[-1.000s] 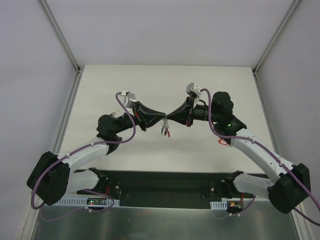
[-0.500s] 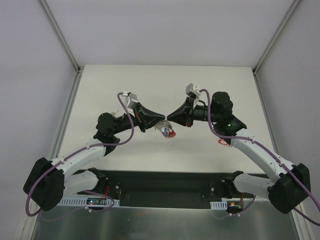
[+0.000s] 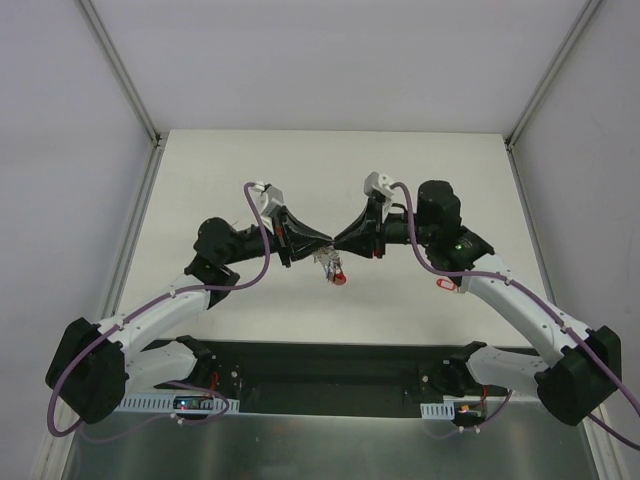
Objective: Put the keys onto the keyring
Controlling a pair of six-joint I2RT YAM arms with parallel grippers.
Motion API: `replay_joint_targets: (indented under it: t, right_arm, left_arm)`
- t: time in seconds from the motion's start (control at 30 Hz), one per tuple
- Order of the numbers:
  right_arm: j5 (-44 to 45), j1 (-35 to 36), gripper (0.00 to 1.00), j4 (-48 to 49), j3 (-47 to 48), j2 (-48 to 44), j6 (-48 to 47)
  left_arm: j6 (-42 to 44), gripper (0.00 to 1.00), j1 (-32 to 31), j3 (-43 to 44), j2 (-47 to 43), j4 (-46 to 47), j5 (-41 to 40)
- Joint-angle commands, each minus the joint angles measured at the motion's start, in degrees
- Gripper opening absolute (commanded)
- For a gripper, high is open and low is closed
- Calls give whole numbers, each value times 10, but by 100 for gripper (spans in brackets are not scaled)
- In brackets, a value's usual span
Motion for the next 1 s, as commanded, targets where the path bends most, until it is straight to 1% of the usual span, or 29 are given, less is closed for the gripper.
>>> replay_joint_targets:
  t: [0.0, 0.1, 0.2, 0.23, 0.27, 0.37, 0.43, 0.5, 0.63, 0.67, 0.7, 0.77, 0.87, 0.97]
  right_arm:
    - [-31, 9, 22, -21, 37, 7, -40]
    - [-34, 13, 22, -42, 44, 11, -53]
    - [-36, 16, 20, -47, 45, 14, -58]
    - [-36, 16, 18, -50, 47, 15, -61]
    - [-36, 16, 12, -53, 48, 15, -62]
    - [-33, 17, 1, -58, 48, 12, -68]
    - [-30, 17, 1, -59, 48, 11, -72]
    - [-30, 17, 1, -59, 48, 11, -78]
    - [-28, 16, 1, -73, 41, 7, -87]
    - [-28, 16, 1, -73, 40, 7, -86]
    - [-28, 15, 1, -73, 39, 6, -89]
    - [-29, 14, 1, -70, 38, 5, -90]
    - [-30, 13, 1, -64, 35, 5, -88]
    - [-33, 13, 1, -37, 35, 9, -76]
  left_arm:
    - [9, 0, -5, 32, -10, 22, 27]
    - [9, 0, -5, 35, -10, 21, 30]
    - [10, 0, -5, 42, -8, 13, 39]
    - [11, 0, -5, 44, -8, 8, 41]
    - [11, 0, -5, 45, -6, 7, 46]
    - [19, 0, -5, 51, -8, -15, 51]
    - [25, 0, -5, 54, -12, -31, 55]
    - [43, 0, -4, 60, -18, -71, 55]
    - [81, 22, 4, 77, -52, -161, 39]
    - [94, 29, 11, 81, -60, -194, 36]
    - [98, 32, 16, 83, -68, -206, 33]
    - [105, 38, 34, 81, -95, -224, 30]
    - [111, 42, 53, 70, -129, -250, 23]
    - [129, 45, 64, 62, -152, -286, 6]
